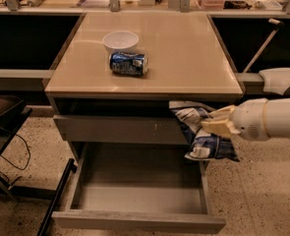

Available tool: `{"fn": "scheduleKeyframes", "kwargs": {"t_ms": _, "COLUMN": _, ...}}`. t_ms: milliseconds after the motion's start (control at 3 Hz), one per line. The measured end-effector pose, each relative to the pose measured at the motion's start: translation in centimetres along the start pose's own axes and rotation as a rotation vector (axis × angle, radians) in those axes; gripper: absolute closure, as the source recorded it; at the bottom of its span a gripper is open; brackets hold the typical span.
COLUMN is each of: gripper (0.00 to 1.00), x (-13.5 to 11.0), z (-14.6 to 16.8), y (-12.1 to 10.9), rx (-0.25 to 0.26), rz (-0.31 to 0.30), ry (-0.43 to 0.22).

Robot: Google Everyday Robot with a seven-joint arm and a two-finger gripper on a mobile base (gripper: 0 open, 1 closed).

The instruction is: Place blue chip bag into middle drawer

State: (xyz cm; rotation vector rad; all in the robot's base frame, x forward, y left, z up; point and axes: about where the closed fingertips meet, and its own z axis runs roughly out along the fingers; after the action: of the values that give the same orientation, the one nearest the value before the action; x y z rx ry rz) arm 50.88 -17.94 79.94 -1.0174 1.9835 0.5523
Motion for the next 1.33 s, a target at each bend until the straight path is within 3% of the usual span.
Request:
{"fn": "scheduleKeyframes", "kwargs": {"t_ms": 333, "gripper": 1.0, "x": 4.4, "z": 6.4, "y": 3.0, "rx": -0.046, "rz": 0.073, "ry": -0.036}}
{"fn": "scheduleKeyframes", "kwargs": {"t_ms": 667, "gripper": 1.0, "x": 8.5, "z": 11.3, "y": 5.4, "rx": -0.051, "rz": 0.153, "ry": -0.042}}
{"fn": "scheduleKeyframes", "kwargs": {"t_ms": 1000, "gripper": 1.0, "x": 8.7, "z": 11.6, "y": 5.2, "rx": -0.031, "rz": 0.156, "ry": -0.043}}
{"fn": "scheduleKeyframes", "kwargs": {"t_ms": 1333, "gripper": 1.0, "x": 9.8, "z": 12.7, "y": 5.5, "rx": -0.046, "rz": 0.188, "ry": -0.052}}
